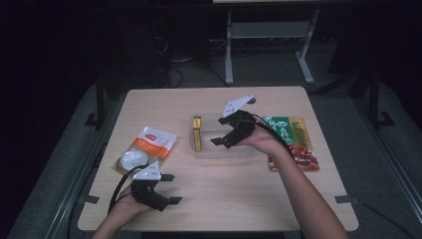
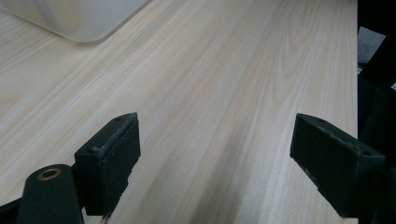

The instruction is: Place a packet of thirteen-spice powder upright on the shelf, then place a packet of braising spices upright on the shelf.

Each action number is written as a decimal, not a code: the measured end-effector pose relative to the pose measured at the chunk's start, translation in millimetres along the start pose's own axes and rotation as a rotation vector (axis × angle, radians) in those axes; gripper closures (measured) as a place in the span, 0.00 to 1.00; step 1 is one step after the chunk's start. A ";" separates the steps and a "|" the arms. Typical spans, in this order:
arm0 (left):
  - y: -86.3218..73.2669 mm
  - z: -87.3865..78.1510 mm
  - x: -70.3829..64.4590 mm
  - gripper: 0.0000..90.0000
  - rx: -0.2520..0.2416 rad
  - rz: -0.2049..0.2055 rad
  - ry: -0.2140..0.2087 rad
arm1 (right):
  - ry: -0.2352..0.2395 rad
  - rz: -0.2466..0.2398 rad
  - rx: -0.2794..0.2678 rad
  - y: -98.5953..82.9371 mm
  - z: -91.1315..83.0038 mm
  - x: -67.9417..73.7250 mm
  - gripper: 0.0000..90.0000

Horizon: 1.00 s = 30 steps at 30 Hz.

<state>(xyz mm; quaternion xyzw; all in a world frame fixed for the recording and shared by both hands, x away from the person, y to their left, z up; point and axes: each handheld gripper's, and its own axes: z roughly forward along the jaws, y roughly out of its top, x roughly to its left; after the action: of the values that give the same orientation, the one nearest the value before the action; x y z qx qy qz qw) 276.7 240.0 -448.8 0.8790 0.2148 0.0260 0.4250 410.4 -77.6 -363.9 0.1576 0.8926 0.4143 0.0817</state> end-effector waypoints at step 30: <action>2.0 -3.6 -1.1 0.18 0.002 -0.027 0.055 | -0.065 0.149 0.024 -111.0 -43.4 70.8 0.18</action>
<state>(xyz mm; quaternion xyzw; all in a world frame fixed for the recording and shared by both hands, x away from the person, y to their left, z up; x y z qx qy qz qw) 275.5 241.2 -444.9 0.8753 0.2385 0.0442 0.4184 308.3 -151.3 -422.1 0.2380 0.8801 0.4034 0.0775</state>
